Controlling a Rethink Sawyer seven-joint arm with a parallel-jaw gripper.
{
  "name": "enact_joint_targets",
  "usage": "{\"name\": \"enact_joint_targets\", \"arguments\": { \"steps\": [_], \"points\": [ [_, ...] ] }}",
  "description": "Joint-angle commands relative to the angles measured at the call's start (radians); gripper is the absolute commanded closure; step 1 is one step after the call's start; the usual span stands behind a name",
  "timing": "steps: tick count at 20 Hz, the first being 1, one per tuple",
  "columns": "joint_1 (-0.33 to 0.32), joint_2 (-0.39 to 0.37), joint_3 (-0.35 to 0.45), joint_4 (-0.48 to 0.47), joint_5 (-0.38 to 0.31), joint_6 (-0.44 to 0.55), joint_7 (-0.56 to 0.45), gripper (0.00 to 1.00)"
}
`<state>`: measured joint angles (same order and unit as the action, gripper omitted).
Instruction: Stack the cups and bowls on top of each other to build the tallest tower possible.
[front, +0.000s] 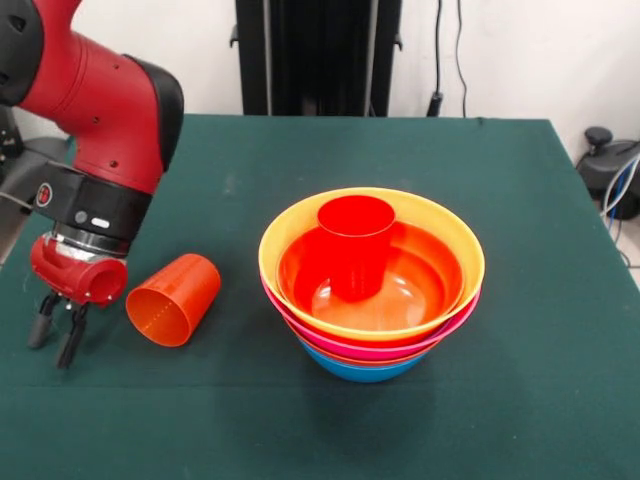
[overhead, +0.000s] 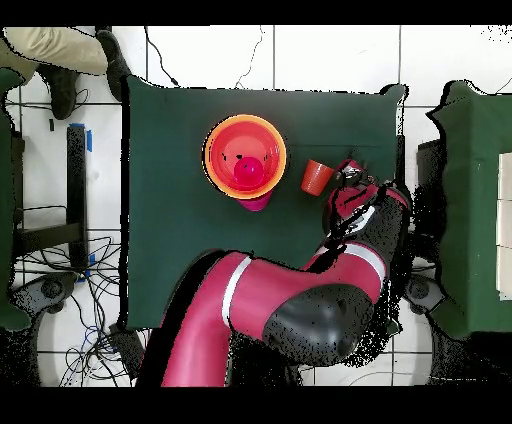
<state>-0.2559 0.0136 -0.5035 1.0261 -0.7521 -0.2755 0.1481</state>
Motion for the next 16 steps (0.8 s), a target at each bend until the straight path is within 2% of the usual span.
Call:
{"name": "enact_joint_targets", "arguments": {
  "steps": [1, 5, 8, 10, 12, 14, 16],
  "points": [
    [-0.075, -0.111, 0.400, 0.115, -0.553, 0.032, 0.523, 0.00],
    [-0.104, -0.148, 0.494, 0.199, -0.629, 0.117, 0.501, 0.00],
    [-0.104, -0.159, 0.526, 0.243, -0.663, 0.148, 0.508, 0.00],
    [-0.140, -0.181, 0.598, 0.305, -0.714, 0.212, 0.497, 0.00],
    [-0.193, -0.202, 0.679, 0.370, -0.726, 0.276, 0.443, 0.00],
    [-0.292, -0.216, 0.787, 0.422, -0.689, 0.363, 0.295, 0.00],
    [-0.353, -0.213, 0.850, 0.441, -0.644, 0.410, 0.182, 0.00]
  ]
}}
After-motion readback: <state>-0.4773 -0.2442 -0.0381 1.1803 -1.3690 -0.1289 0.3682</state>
